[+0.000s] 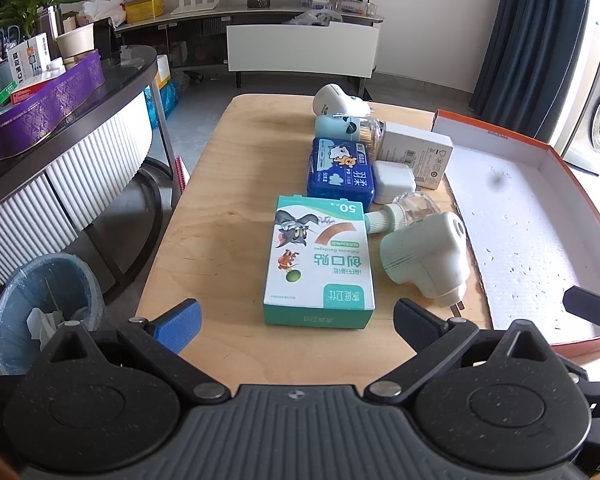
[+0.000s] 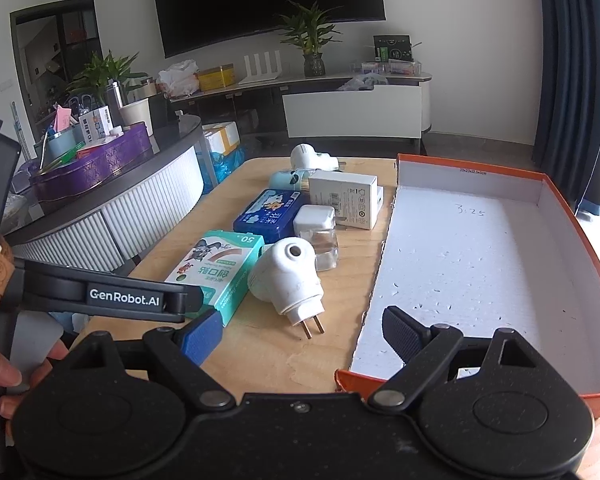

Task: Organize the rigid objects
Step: 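Move left tool to green bandage box while right tool approaches white plug device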

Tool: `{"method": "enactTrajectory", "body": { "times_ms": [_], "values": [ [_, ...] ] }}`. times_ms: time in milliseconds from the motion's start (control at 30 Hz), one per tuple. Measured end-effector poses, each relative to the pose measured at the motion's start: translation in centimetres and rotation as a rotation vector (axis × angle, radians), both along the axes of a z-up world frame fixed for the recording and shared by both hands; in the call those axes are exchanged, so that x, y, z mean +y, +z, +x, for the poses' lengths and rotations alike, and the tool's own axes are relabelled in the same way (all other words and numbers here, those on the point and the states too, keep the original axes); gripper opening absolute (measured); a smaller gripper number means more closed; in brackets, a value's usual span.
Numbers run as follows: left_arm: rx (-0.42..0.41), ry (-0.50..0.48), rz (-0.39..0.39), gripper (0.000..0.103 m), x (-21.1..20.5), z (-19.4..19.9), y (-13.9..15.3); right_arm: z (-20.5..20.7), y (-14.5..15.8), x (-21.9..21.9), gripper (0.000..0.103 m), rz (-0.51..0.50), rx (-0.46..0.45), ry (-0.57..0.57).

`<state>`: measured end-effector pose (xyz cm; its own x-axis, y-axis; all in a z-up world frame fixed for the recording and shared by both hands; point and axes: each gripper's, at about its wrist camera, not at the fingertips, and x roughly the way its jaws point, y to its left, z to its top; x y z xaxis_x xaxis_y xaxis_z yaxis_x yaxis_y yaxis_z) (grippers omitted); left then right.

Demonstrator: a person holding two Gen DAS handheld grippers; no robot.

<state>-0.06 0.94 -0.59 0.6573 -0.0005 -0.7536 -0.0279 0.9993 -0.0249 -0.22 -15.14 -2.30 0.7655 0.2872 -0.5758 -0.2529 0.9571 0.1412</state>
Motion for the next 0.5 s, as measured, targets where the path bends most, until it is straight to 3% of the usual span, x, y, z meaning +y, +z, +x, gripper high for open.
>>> {"method": "enactTrajectory", "body": {
  "times_ms": [167, 500],
  "values": [
    [0.004, 0.0, -0.003, 0.103, 0.0, 0.3, -0.2, 0.2, -0.1, -0.2, 0.102, 0.017, 0.051, 0.004],
    [0.02, 0.003, -0.009, 0.103, 0.1, 1.2, -0.8, 0.8, -0.8, -0.1, 0.102, -0.01, 0.031, 0.014]
  ]
}}
